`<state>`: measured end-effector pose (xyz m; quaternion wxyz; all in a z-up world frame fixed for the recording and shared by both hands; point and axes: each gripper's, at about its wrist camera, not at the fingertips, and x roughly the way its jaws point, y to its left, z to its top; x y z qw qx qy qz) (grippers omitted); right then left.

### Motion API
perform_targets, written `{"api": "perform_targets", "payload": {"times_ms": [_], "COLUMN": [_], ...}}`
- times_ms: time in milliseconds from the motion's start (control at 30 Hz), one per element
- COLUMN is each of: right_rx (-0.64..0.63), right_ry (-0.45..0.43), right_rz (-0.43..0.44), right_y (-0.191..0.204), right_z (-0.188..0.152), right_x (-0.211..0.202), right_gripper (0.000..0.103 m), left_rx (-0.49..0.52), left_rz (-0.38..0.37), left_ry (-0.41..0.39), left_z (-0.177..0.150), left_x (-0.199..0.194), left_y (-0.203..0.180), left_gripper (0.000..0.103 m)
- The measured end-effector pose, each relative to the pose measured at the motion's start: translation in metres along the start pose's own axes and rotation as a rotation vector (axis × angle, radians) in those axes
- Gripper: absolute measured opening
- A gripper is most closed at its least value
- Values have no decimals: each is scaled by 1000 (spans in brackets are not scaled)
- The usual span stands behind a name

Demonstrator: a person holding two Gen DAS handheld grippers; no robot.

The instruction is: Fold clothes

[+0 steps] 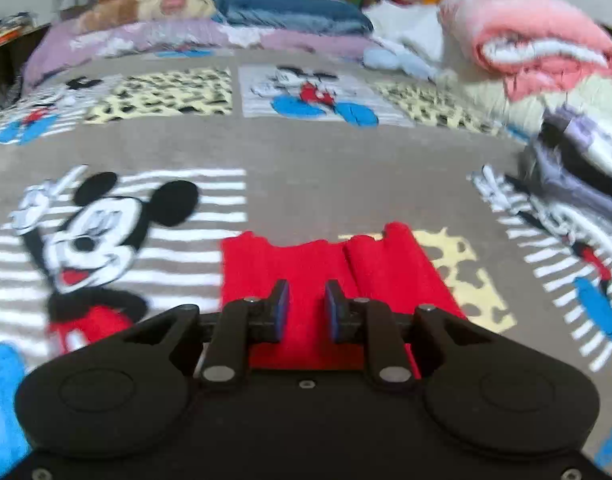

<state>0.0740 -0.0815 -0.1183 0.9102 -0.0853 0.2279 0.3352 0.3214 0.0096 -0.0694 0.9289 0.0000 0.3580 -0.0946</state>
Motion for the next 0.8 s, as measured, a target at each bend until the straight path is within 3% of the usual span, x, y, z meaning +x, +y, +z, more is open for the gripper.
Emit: {"api": "perform_targets", "payload": {"times_ms": [67,133,267,433,800], "right_rx": [-9,-23,-81,-135,-331], "right_ry": [-17,-62,-147,-146,11], "right_rz": [-9,-14,2,-70,-318], "right_y": [-6,-13,-2,3,-22], "right_z": [-4,-4,-1,1,-46], "right_x": [-3,-7,-44,-83,-126], "right_gripper": [40,41,45,50,53], "left_rx": [-7,23,110,216,651], "left_rz": [-3,-3,7,11,106], "left_ry": [-33,-59,-95,-122,-189], "left_z": [-6,-21,-63,-118,-215], "left_x": [-24,-49,-93,-130,-159], "left_y": [2,3,1,-7,-51], "left_gripper": [25,52,55,67,69]}}
